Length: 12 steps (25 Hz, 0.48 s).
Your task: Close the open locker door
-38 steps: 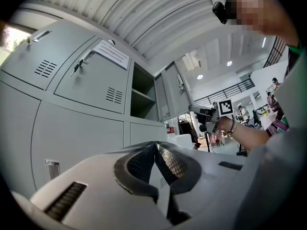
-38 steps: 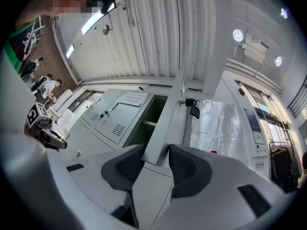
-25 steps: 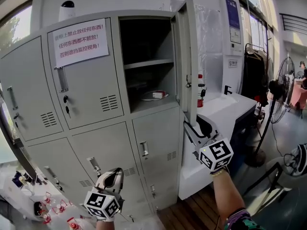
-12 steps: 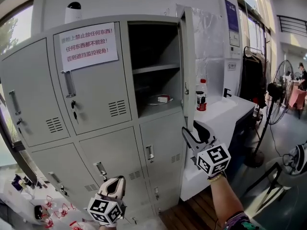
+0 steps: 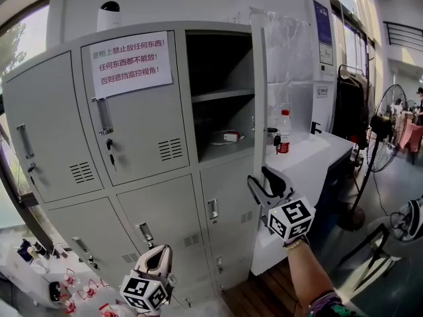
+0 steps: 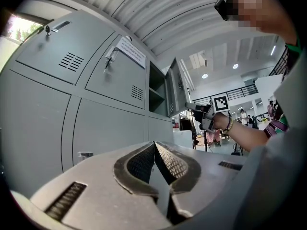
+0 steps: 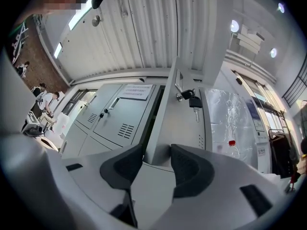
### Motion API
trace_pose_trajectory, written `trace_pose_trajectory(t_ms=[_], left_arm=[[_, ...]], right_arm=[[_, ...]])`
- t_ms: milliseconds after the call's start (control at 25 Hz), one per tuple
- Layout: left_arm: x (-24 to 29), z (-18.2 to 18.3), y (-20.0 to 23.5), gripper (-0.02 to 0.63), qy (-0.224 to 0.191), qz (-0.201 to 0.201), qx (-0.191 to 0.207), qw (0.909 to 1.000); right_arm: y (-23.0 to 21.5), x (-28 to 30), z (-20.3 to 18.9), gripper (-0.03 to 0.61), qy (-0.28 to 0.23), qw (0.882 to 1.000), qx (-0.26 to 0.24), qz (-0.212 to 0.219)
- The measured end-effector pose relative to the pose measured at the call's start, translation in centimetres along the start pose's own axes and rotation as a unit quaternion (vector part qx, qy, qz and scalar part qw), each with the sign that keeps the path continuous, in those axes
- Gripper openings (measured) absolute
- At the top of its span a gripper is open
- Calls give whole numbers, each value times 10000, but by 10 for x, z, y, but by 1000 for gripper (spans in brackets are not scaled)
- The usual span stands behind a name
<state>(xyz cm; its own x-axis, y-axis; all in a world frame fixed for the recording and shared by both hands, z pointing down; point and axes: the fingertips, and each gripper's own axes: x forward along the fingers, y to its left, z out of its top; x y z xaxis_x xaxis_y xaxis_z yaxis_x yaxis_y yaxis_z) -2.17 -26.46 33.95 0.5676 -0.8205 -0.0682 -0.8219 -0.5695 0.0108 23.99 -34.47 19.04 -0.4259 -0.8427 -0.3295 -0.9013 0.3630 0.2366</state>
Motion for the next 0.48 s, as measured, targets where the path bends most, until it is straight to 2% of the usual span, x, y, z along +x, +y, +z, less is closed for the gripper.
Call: trace_pose_trajectory(t_ms=[480], left_arm=[[-29,-5,26,23,-4,386,-102,9992]], right_arm=[[21,26,0,163,-62,9999,112,113]])
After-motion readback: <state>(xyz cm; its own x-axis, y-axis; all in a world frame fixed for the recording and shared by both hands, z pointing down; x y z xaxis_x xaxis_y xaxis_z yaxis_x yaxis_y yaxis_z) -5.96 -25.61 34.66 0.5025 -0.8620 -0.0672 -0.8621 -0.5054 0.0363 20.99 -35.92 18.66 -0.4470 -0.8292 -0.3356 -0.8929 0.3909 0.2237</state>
